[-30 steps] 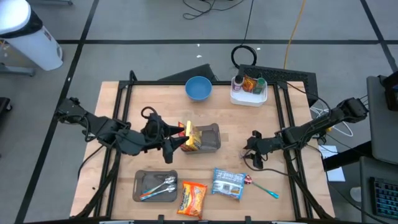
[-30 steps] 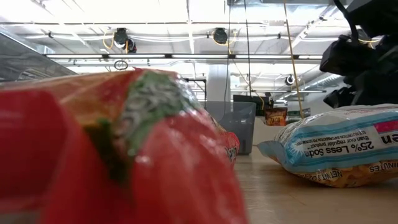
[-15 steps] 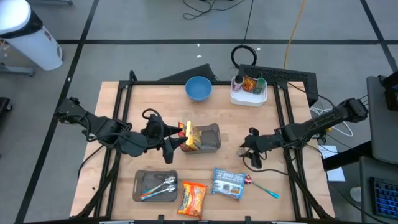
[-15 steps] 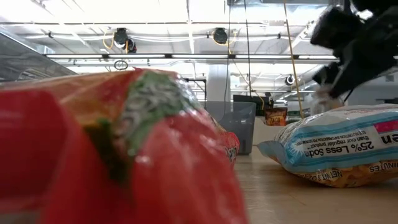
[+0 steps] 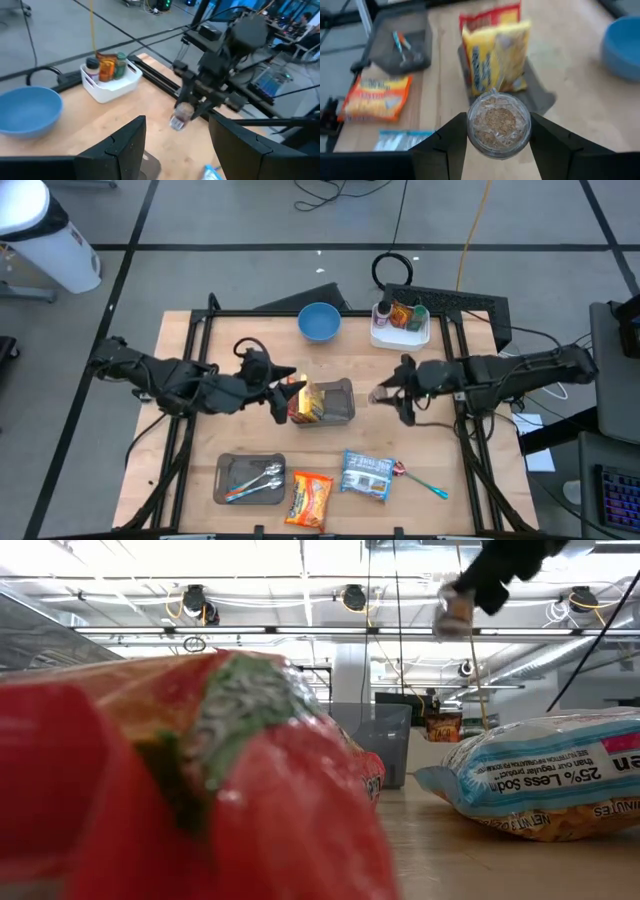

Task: Pick & Place Food Item
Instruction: Put the brown seasoning bottle into the top white bin

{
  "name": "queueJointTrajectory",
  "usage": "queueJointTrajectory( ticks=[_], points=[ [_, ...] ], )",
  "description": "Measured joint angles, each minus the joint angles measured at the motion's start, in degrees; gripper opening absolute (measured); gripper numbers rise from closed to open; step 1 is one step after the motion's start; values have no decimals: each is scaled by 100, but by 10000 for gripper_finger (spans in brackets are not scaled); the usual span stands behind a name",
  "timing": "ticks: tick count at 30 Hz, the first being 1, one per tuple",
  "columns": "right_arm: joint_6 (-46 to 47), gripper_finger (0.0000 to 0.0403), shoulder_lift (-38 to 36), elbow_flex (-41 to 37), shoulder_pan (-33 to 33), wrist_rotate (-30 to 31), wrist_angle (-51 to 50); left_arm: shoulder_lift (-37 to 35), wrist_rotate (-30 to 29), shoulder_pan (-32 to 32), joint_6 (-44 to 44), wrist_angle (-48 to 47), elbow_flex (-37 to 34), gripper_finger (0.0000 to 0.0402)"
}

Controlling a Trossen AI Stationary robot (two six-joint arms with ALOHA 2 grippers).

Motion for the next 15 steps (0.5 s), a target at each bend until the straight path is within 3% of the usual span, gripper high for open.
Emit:
queueJointTrajectory(
  ticks=[8, 15],
  points=[
    [35, 169, -387, 409, -701, -42, -362, -1, -6, 399, 512, 209, 0, 223],
    [159, 169, -772, 409, -1114, -434, -442, -1, 118, 815, 339, 777, 2, 223]
  ],
)
